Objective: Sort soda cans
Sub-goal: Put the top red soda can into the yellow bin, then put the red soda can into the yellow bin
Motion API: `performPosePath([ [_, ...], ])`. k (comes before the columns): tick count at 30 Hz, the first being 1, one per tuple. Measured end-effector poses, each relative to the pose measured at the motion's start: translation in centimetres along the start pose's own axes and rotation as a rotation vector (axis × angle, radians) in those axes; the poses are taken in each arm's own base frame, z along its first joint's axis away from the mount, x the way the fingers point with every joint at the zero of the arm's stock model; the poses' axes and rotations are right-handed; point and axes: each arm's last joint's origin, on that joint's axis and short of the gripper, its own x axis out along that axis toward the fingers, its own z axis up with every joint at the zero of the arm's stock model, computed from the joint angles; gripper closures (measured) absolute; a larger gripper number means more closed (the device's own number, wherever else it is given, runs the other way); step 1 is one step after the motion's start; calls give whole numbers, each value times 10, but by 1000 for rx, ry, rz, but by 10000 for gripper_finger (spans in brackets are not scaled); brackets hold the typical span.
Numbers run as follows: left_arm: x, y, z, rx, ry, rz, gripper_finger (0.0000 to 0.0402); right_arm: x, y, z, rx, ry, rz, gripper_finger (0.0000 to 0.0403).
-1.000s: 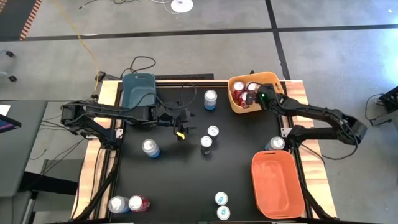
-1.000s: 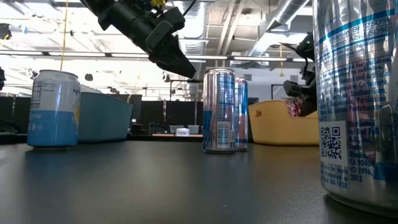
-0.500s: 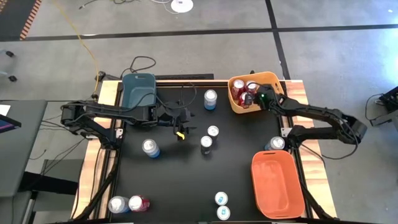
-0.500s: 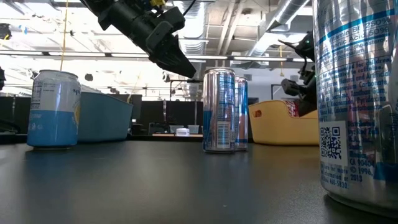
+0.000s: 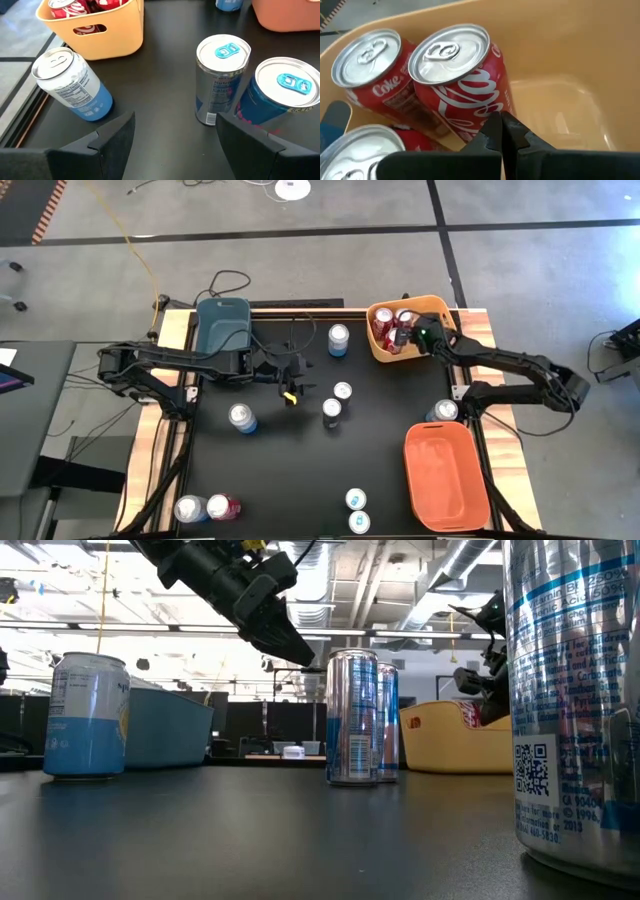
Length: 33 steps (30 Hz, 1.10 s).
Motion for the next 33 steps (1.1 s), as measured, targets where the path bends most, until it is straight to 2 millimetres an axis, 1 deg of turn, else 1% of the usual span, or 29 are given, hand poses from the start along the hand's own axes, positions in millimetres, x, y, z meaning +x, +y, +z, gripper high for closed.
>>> performPosePath([
  [7, 0, 0, -2, 0, 19, -3, 130, -12, 0, 6, 17, -47, 43, 388],
  [14, 0, -1, -2, -14, 23, -5, 130, -34, -2, 11, 11, -81, 104, 366],
  [16, -7, -2, 1, -21, 12, -10, 130, -43, -2, 11, 9, -87, 141, 362],
  [18, -20, -3, 7, -12, -21, -16, 132, -52, -1, 11, -5, -86, 200, 360],
  [20, -42, -4, 11, -6, -33, -11, 136, -62, 0, 12, -27, -91, 288, 359],
  [24, -89, -6, 17, -52, -75, 19, 142, -81, 6, 14, -72, -86, 540, 358],
  [27, -120, -10, 23, -115, -165, 28, 147, -96, 12, 15, -88, -79, 736, 358],
  [30, -143, -12, 26, -178, -237, 34, 152, -108, 17, 14, -102, -88, 864, 358],
  [33, -157, -15, 22, -267, -234, -5, 156, -118, 23, 11, -109, -96, 949, 358],
])
